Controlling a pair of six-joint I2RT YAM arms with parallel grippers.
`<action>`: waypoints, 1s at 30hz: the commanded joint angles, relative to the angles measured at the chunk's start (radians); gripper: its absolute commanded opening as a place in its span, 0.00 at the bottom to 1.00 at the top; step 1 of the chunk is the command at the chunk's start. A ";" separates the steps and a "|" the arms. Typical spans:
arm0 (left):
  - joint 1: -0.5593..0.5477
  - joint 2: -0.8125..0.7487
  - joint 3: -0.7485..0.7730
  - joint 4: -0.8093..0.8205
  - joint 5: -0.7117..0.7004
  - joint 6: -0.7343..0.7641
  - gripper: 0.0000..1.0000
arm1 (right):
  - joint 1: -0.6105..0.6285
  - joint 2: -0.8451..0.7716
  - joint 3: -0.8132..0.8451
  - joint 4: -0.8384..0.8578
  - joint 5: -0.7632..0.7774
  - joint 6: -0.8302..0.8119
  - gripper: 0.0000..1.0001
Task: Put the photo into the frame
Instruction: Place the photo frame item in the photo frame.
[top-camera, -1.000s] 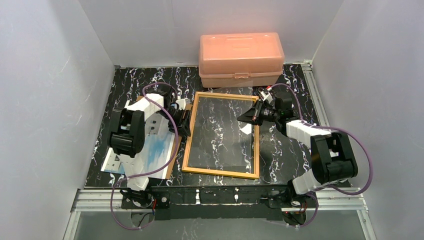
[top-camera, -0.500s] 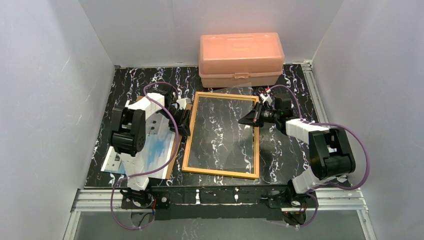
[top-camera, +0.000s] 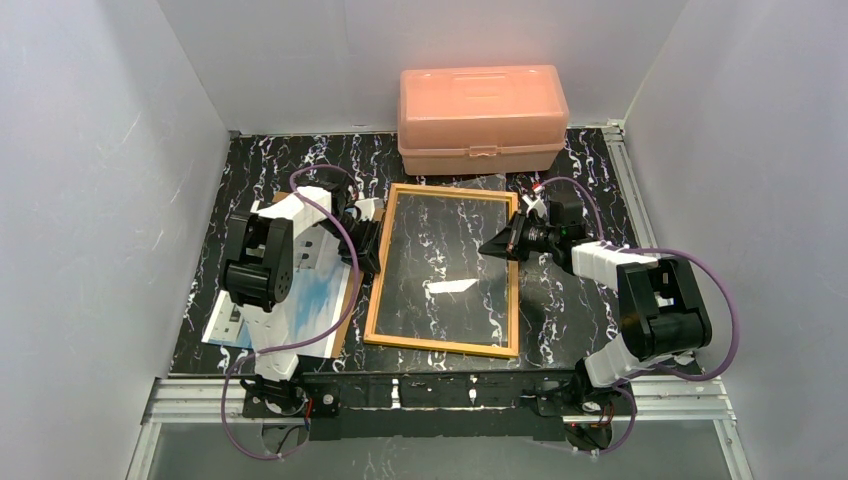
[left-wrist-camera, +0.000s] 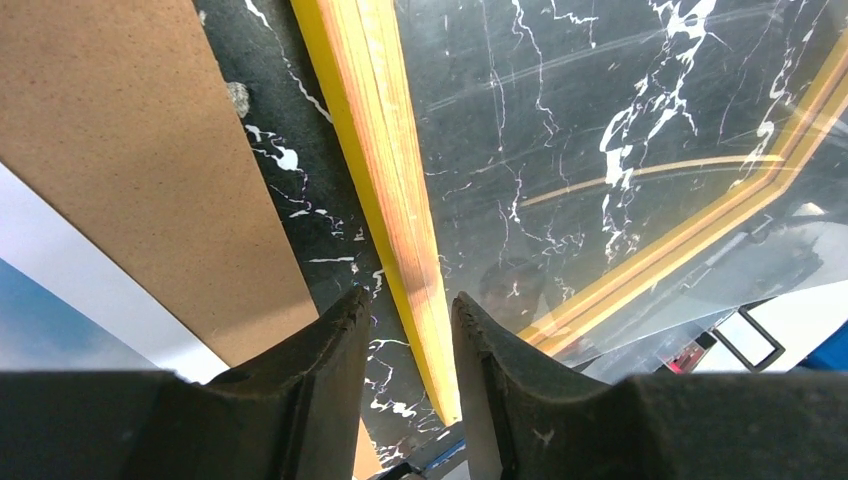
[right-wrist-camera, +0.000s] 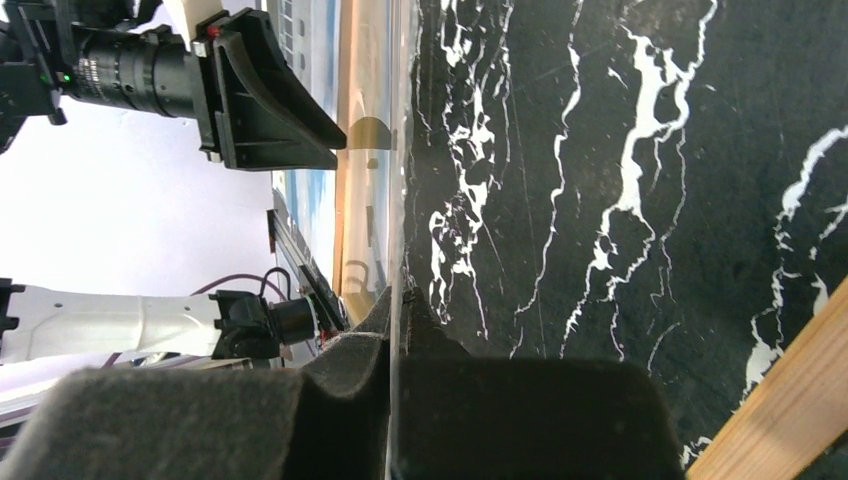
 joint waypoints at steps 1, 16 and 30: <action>-0.010 -0.017 0.006 -0.016 0.009 0.018 0.33 | -0.005 -0.042 -0.019 0.006 0.010 -0.023 0.01; -0.011 -0.014 0.001 -0.012 0.000 0.020 0.34 | -0.008 -0.049 0.022 -0.064 0.042 -0.075 0.01; -0.010 -0.019 0.005 -0.017 0.000 0.019 0.31 | -0.011 -0.026 0.028 -0.050 0.083 -0.072 0.01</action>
